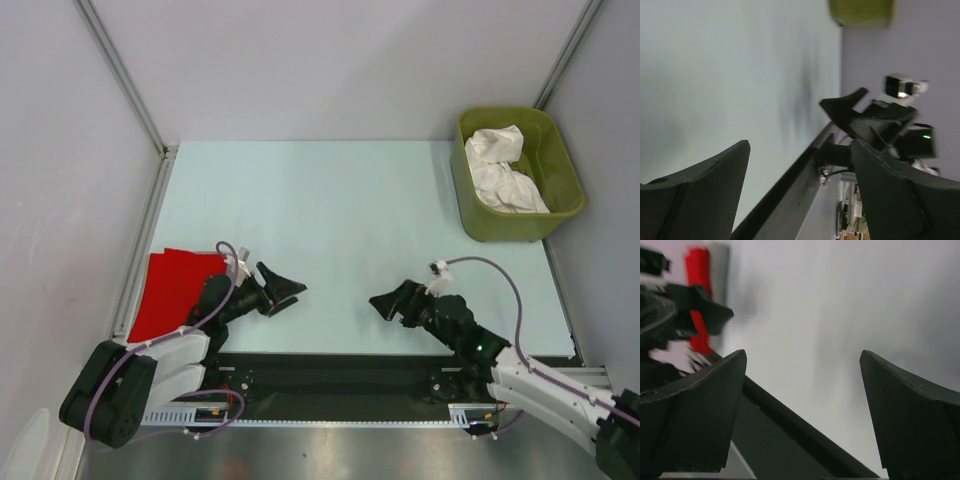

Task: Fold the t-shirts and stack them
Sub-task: Reset both grippers

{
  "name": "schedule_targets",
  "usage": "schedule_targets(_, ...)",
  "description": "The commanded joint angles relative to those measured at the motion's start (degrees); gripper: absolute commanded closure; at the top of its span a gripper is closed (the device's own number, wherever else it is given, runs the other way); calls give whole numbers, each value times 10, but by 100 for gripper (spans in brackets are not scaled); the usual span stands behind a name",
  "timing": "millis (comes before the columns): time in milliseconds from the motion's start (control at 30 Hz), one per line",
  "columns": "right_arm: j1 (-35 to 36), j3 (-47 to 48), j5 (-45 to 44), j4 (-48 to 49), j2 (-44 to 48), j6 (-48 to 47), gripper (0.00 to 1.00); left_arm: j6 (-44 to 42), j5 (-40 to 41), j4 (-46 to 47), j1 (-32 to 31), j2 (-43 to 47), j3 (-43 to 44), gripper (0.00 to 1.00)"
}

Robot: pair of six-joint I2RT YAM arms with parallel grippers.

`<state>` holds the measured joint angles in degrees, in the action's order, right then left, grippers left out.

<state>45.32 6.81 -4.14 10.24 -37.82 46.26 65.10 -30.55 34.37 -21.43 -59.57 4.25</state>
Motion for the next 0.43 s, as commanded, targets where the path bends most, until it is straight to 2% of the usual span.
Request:
schedule_targets(0,2,-59,-132,17,107,216,0,116,-71,414,18,-12,-69,12)
schedule_targets(33,0,-76,-133,15,140,235,0,132,-72,459,24,-26,-82,12)
schedule_targets(67,0,-99,-146,1,201,293,0,147,-74,495,33,-40,-93,12)
schedule_targets(133,8,-116,-170,-64,260,344,0,187,-79,625,41,-103,-126,11)
schedule_targets(167,12,-115,-174,-126,293,386,0,212,-86,648,49,-127,-129,9)
schedule_targets(233,29,-114,-178,-166,304,423,0,217,-97,648,50,-142,-132,9)
schedule_targets(333,61,-115,-196,-141,298,406,0,237,-88,648,51,-64,-144,8)
schedule_targets(400,103,-116,-203,-59,302,351,0,266,-75,647,56,23,-165,8)
